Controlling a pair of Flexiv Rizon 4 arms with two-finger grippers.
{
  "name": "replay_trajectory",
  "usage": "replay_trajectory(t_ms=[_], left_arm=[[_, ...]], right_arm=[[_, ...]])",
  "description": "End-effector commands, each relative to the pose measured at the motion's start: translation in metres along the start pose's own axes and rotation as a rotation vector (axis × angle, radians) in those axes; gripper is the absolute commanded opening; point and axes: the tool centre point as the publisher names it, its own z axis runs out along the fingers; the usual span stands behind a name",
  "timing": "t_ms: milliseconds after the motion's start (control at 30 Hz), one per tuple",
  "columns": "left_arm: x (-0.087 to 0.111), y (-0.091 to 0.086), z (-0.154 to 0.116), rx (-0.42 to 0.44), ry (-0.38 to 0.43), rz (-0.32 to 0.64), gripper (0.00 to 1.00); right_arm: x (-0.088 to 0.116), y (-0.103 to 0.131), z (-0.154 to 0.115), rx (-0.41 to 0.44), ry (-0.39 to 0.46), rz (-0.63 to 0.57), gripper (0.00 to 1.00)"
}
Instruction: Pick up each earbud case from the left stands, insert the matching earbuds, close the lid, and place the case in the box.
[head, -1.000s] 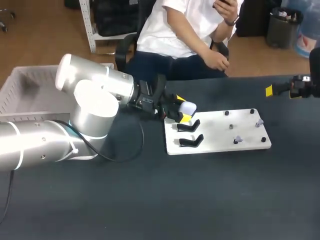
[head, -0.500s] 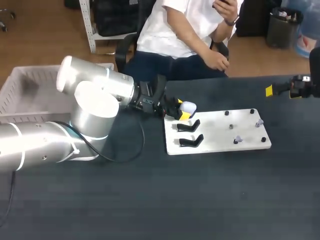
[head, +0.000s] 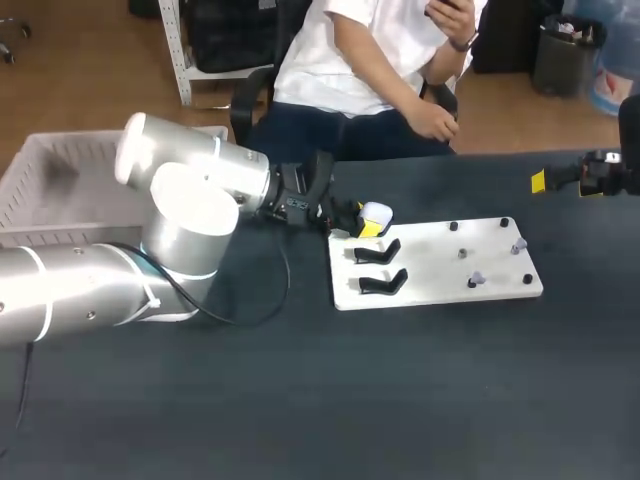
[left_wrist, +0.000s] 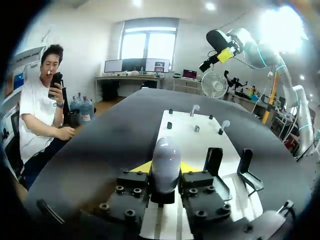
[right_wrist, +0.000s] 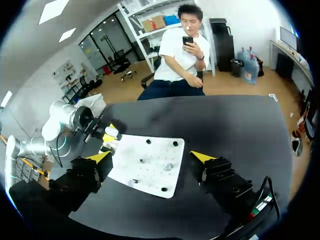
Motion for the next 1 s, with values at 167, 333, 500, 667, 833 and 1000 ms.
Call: replay_trajectory(t_ms=[167, 333, 500, 667, 833, 1000], left_arm=[[0.0, 0.003, -0.002, 0.005, 0.002, 0.004, 0.0], [-0.013, 0.001, -0.019, -0.013, -0.028, 0.018, 0.0], [-0.038, 0.0, -0.034, -0.037, -0.028, 0.029, 0.0], [-0.069, -0.011, -0.036, -0.044, -0.022, 0.13, 0.0], [-0.097, -0.017, -0.029, -0.01, -0.052, 0.174, 0.0], [-0.118, -0.019, -0.023, 0.002, -0.077, 0.21, 0.0]], right_arm=[[0.0, 0.0, 0.0, 0.001, 0.0, -0.001, 1.0], [0.0, 0.0, 0.0, 0.001, 0.0, -0.001, 1.0], [0.0, 0.0, 0.0, 0.001, 0.0, -0.001, 1.0], [0.0, 0.0, 0.0, 0.001, 0.0, -0.001, 1.0], [0.0, 0.0, 0.0, 0.001, 0.0, -0.001, 1.0], [0.0, 0.0, 0.0, 0.001, 0.0, -0.001, 1.0]])
